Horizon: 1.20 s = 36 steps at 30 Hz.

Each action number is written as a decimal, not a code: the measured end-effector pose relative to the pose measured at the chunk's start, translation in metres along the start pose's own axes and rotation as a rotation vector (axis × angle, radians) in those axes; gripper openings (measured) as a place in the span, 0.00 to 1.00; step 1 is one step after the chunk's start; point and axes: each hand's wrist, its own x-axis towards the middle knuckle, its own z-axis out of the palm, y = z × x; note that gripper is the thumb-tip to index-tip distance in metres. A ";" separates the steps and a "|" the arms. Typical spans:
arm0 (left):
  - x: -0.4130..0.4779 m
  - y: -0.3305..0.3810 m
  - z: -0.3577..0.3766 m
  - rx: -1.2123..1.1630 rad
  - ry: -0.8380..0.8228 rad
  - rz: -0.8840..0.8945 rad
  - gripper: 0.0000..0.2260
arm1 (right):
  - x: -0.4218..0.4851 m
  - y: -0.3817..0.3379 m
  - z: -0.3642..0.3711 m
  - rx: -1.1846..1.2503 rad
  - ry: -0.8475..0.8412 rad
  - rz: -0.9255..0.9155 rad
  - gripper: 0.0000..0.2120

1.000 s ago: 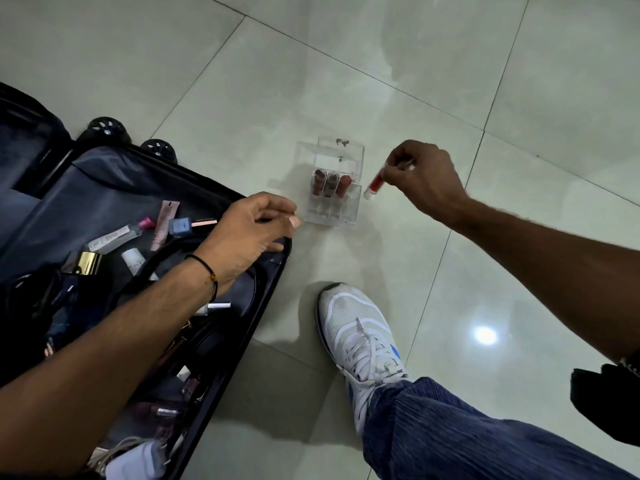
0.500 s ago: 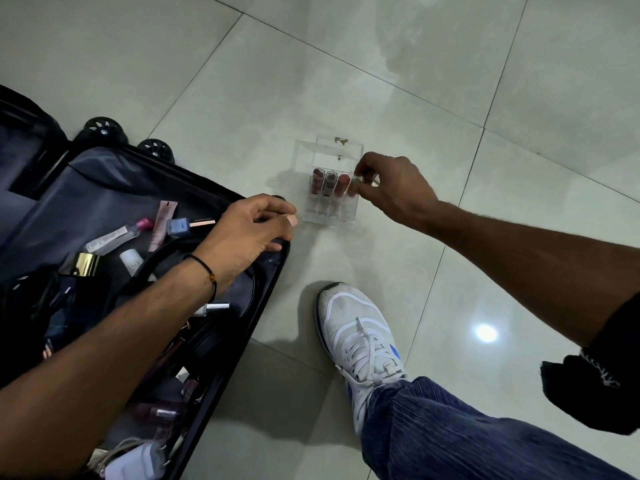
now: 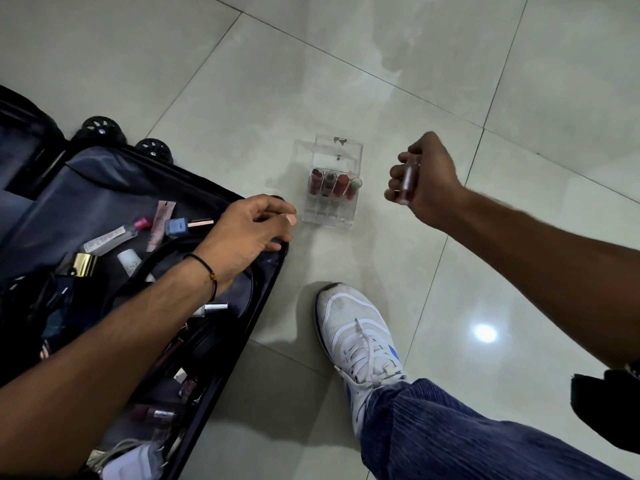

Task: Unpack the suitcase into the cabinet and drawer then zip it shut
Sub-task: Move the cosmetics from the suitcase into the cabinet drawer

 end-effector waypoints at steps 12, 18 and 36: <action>0.000 -0.001 -0.003 -0.003 0.004 -0.007 0.07 | -0.008 0.011 0.016 -0.057 -0.408 -0.099 0.05; -0.003 0.000 -0.006 -0.013 0.013 -0.012 0.08 | -0.008 0.018 0.021 -0.577 -0.286 -0.556 0.11; -0.005 -0.005 -0.013 -0.038 0.037 -0.023 0.06 | 0.010 0.056 0.048 -1.424 -0.365 -1.129 0.07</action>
